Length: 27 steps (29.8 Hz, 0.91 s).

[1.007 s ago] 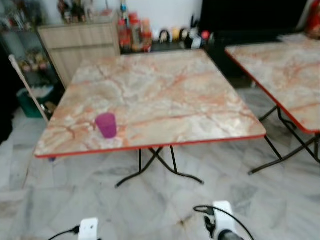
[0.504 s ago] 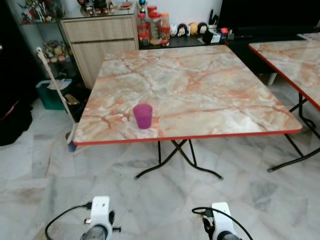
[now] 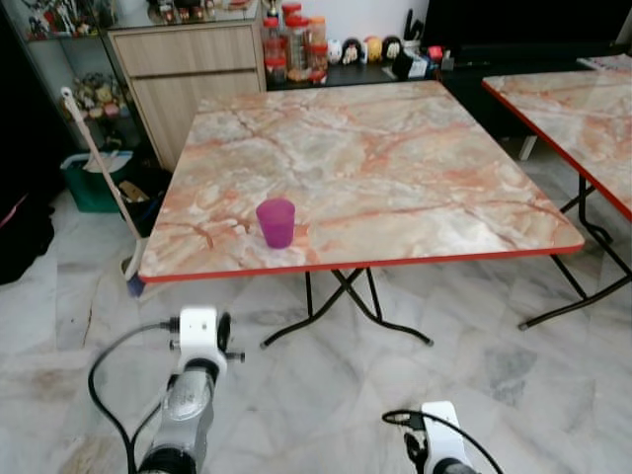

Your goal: Setting the table

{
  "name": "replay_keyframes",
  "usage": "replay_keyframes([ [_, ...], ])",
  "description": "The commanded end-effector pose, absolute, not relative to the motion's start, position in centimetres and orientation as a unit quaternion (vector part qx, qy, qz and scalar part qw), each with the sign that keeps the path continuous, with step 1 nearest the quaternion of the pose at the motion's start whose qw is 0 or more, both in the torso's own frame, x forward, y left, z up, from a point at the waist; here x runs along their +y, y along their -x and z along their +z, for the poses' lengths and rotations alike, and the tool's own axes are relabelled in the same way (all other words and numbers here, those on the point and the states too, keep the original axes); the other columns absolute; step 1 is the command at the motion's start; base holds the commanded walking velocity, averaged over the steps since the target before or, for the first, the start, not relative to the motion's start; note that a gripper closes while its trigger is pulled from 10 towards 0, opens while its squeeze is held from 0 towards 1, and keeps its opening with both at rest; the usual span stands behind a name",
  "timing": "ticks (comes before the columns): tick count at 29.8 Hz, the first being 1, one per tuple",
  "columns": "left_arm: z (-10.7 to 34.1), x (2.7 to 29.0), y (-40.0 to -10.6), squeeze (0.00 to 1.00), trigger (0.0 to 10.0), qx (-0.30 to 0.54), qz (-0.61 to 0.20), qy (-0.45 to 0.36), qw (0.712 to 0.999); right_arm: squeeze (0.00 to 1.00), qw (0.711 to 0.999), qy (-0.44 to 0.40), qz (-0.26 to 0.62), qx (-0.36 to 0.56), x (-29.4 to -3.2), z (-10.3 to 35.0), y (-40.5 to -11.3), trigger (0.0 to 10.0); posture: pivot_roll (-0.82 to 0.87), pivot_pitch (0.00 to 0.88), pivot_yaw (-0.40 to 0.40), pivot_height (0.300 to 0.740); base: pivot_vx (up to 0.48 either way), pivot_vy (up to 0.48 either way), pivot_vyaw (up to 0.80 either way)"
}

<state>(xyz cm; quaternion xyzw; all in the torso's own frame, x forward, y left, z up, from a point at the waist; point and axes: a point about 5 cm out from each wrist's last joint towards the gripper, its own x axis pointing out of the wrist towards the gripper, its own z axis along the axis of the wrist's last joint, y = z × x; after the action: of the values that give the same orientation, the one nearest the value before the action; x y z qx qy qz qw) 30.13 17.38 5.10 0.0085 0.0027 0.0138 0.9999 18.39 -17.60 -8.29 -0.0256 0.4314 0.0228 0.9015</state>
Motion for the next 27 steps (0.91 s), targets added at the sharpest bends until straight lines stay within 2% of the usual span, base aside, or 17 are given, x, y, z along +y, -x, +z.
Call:
replay_keyframes([
  [1,7.1,17.7,-30.2,0.00,10.0,-0.051,0.029,-0.002,0.998,0.00,0.901,0.023,0.016,0.432,-17.8,-8.2,-18.6,10.0,0.02,0.000,0.024,0.740,0.277,0.000,0.00],
  [6,7.9,17.7,-30.3,0.00,10.0,-0.070,0.030,-0.002,0.997,0.00,0.901,0.024,0.016,0.433,-17.9,-8.2,-18.6,10.0,0.02,0.000,0.024,0.740,0.296,0.000,0.00],
  [8,10.3,17.2,-31.3,0.00,10.0,-0.114,0.024,0.001,0.993,0.00,0.900,0.028,0.016,0.435,-17.9,-8.2,-18.6,10.0,0.03,0.000,0.015,0.740,0.480,0.000,0.00],
  [12,11.8,16.8,-32.2,0.00,10.0,-0.134,0.018,0.004,0.991,0.00,0.900,0.028,0.016,0.434,-17.9,-8.1,-18.8,10.0,0.03,0.000,0.013,0.740,0.480,0.000,0.00],
  [17,13.0,16.5,-33.1,0.00,10.0,-0.147,0.016,0.008,0.989,0.00,0.901,0.028,0.014,0.433,-17.8,-8.1,-19.0,10.0,0.02,0.000,0.019,0.740,0.480,0.000,0.00],
  [27,14.1,16.7,-32.9,0.00,10.0,-0.154,0.018,0.010,0.988,0.00,0.898,0.023,0.009,0.440,-17.8,-8.3,-18.5,10.0,0.02,0.000,0.019,0.740,0.480,0.000,0.00],
])
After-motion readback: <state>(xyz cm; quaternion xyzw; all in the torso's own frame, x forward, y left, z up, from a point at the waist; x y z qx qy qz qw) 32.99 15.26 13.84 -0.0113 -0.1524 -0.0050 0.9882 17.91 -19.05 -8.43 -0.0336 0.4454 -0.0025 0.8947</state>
